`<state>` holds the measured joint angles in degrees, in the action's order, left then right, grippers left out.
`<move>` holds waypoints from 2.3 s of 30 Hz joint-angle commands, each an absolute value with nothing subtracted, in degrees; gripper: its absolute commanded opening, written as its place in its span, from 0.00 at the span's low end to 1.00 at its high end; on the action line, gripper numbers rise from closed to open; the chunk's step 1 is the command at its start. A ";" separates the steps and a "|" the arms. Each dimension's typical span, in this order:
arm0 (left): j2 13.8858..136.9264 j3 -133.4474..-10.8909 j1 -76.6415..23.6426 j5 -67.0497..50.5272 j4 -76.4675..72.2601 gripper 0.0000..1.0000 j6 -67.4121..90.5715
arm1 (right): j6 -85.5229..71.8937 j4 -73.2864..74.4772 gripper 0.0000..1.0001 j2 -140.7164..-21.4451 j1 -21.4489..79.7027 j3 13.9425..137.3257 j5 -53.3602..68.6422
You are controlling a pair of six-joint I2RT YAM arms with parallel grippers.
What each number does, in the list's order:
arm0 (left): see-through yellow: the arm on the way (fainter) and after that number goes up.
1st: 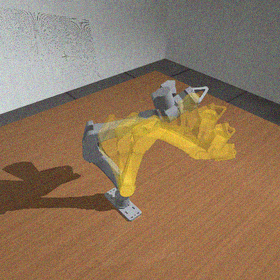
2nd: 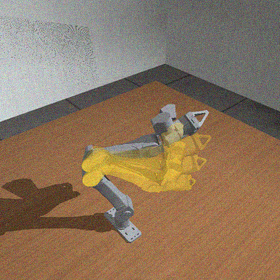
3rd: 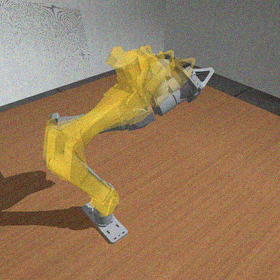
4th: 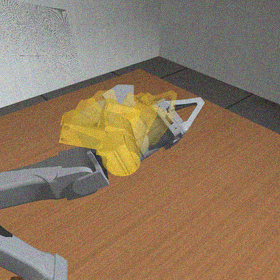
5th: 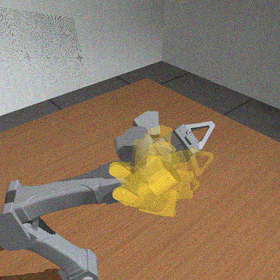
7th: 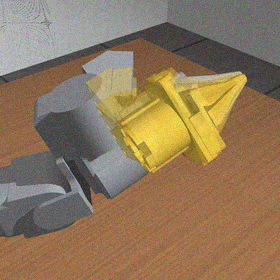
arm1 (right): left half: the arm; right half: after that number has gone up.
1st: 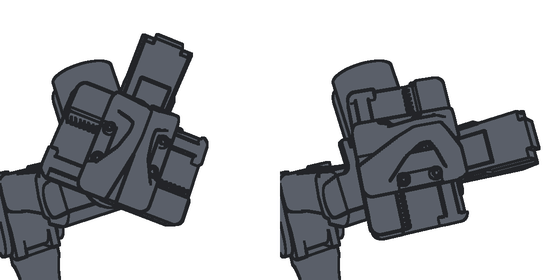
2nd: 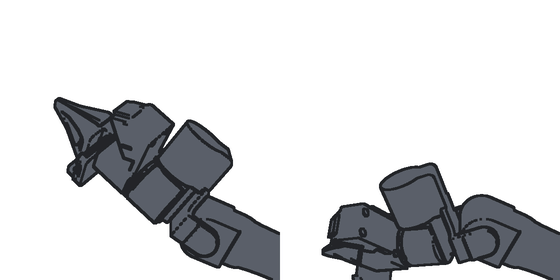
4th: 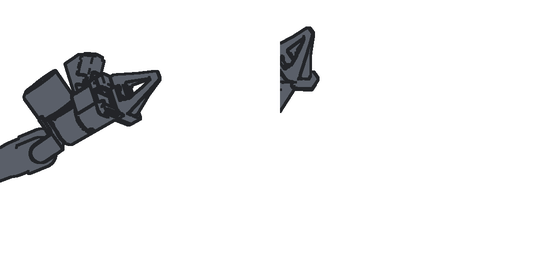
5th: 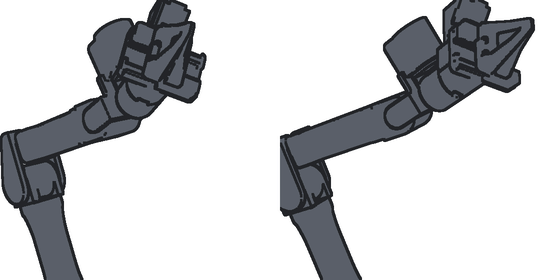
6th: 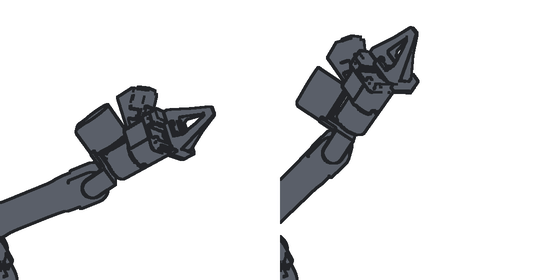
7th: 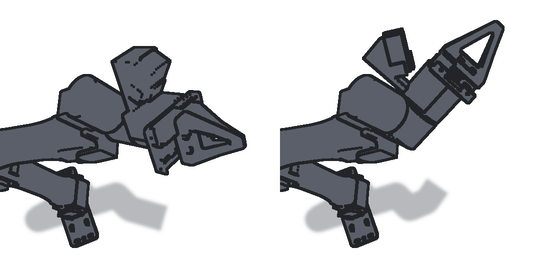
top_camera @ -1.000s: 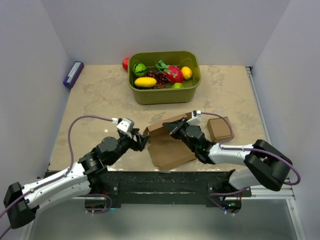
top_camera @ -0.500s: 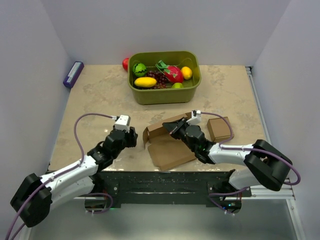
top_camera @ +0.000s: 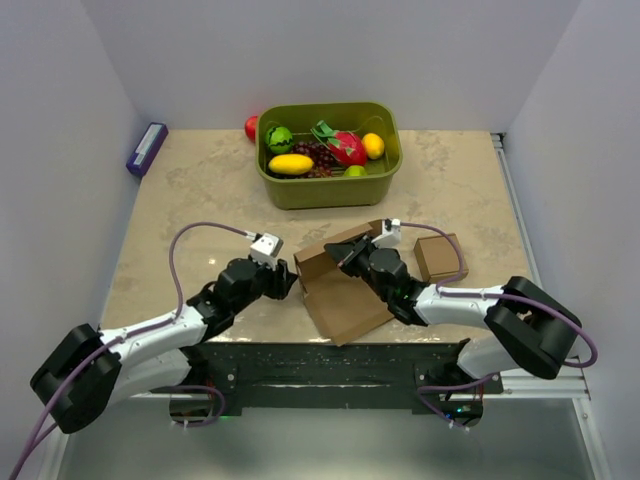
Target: Fold the paper box
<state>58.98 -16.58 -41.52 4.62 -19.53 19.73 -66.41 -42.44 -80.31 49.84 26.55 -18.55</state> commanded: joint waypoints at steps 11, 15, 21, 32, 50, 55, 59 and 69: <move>56.78 -15.30 -51.15 9.30 -23.73 0.65 20.12 | -64.60 -36.65 0.00 -80.69 50.45 26.63 -18.90; 53.97 -11.00 -52.03 9.40 -26.45 0.69 24.07 | -64.60 -37.00 0.00 -81.03 50.45 26.98 -19.16; 55.37 -9.14 -52.03 9.49 -33.30 0.71 25.93 | -65.04 -37.62 0.00 -81.74 50.45 26.81 -18.37; 62.93 -9.05 -52.12 10.19 -43.76 0.74 27.24 | -65.30 -37.88 0.00 -81.21 50.45 26.19 -18.46; 68.11 -10.28 -59.75 19.24 -43.42 0.76 30.33 | -62.76 -48.60 0.00 -78.49 50.71 19.70 -16.35; 71.63 -12.30 -63.89 26.43 -41.75 0.74 28.39 | -61.09 -51.76 0.00 -74.63 51.15 15.13 -15.82; 74.08 -14.67 -68.37 31.37 -40.61 0.74 27.07 | -60.12 -52.12 0.00 -71.11 51.15 12.92 -16.08; 78.83 -16.87 -71.80 35.94 -41.22 0.70 27.69 | -62.22 -41.41 0.00 -64.34 51.24 10.11 -18.19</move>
<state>77.08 -14.57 -70.52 29.85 -39.70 28.86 -63.05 -47.44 -66.24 50.74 12.27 -16.01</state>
